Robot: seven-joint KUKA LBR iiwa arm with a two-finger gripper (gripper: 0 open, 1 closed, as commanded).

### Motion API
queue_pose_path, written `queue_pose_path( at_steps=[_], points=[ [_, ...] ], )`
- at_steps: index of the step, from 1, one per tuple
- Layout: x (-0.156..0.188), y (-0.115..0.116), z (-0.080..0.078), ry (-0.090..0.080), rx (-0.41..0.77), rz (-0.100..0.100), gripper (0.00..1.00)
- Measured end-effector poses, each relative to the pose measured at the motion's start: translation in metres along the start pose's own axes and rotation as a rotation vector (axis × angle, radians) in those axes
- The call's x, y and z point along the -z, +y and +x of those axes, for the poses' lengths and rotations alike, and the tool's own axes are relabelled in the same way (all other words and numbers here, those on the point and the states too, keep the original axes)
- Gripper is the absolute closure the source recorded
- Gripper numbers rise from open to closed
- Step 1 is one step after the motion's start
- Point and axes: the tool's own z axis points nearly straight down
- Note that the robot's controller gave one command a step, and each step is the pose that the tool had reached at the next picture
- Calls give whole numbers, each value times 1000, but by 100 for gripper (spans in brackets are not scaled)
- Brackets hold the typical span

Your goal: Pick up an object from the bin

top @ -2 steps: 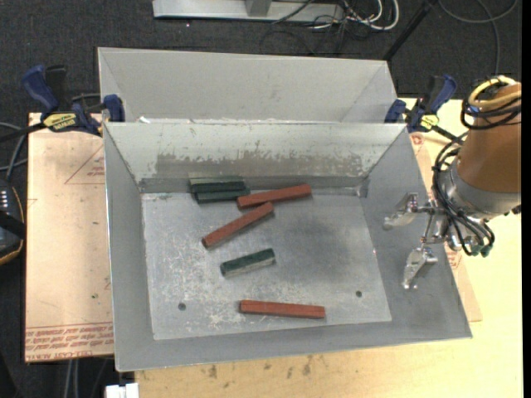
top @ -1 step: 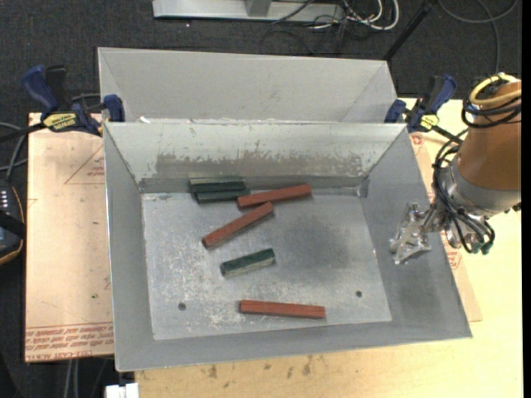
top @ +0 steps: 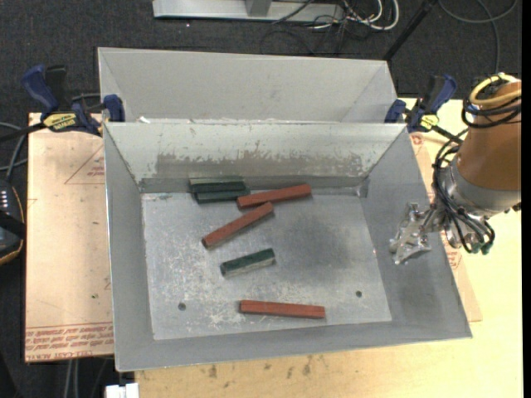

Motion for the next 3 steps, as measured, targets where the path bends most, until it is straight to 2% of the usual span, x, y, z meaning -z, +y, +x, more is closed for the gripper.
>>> queue_pose_path(
  at_steps=[1,2,3],
  points=[
    [-79,9,-4,1,-68,-1,0],
    [-78,9,-5,1,-69,0,0],
    [-84,37,1,0,17,3,0]
  ],
)
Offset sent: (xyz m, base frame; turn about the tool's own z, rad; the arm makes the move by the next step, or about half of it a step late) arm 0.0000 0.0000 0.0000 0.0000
